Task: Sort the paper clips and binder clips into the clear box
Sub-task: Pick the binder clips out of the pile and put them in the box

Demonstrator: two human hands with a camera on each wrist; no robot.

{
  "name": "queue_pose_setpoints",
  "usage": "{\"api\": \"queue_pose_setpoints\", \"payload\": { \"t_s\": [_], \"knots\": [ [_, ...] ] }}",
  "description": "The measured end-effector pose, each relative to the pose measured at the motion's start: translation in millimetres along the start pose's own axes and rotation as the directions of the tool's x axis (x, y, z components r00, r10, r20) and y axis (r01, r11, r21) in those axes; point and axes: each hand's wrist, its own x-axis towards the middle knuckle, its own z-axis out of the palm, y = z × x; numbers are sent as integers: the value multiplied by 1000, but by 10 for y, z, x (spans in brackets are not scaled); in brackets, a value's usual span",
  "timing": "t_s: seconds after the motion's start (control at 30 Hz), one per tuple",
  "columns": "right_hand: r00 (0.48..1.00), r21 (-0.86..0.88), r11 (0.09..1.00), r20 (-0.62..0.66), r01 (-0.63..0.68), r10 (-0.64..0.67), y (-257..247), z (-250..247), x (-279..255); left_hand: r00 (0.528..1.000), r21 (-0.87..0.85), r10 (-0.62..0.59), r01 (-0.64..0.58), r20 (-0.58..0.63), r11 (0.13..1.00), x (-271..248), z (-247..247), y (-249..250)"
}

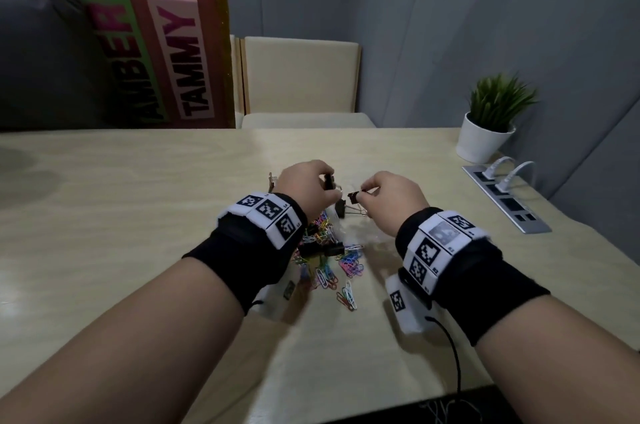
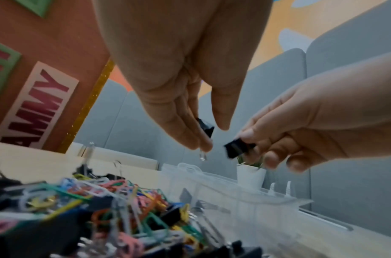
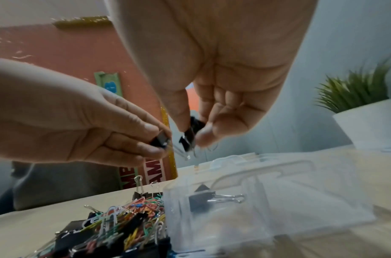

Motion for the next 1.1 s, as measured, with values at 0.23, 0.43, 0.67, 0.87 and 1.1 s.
{"api": "queue_pose_setpoints", "payload": {
  "t_s": [0.23,0.43,0.67,0.87,1.1],
  "knots": [
    [985,-86,986,112,145,-135,-48,-26,-200,994,34,45,-48,97,998,29,15,6],
    [846,-486,740,490,466,-210,-237,242,-395,965,502,-111,-24,238,864,-110,-229,-262],
    [876,-495,751,426,436,-228,-258,508,-414,912,635,-171,-116,373,763,-262,-158,-503],
    [883,-510,752,422,418,-205,-255,530,-408,941,682,-123,-134,315,719,-215,-49,-478],
    [861,-527,728,478,439,-174,-275,502,-369,948,661,-84,-149,307,736,-202,-3,-506]
  ]
}}
